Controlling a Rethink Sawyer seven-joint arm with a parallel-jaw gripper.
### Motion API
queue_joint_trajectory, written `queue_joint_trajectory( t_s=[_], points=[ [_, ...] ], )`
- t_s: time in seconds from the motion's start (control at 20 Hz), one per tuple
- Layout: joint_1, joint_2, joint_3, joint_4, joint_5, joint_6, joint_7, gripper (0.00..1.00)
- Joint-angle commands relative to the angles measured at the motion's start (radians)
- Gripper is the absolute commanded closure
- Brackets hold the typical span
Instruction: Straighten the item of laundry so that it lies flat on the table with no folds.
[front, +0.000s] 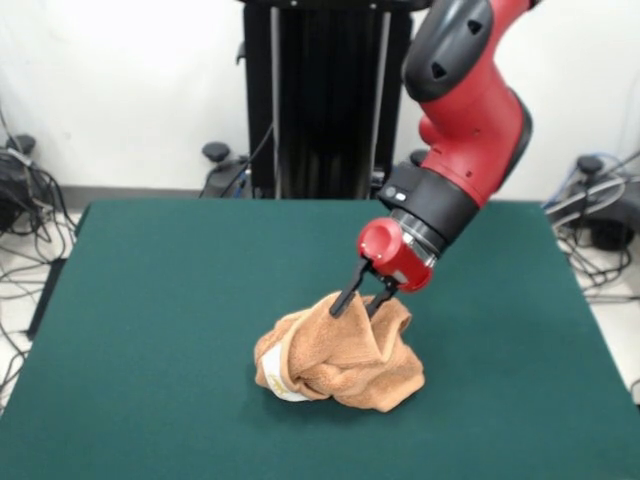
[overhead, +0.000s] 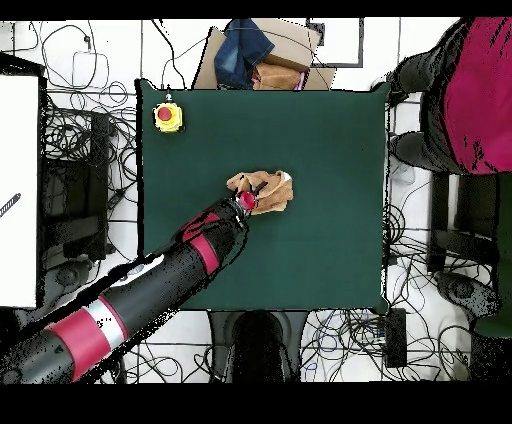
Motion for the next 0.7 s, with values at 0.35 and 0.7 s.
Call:
queue_joint_trajectory(
  t_s=[0.35, 0.7],
  points=[
    [0.005, 0.011, 0.06, 0.005, 0.094, -0.08, 0.212, 1.0],
    [0.01, 0.011, 0.061, 0.021, 0.109, -0.089, 0.209, 1.0]
  ],
)
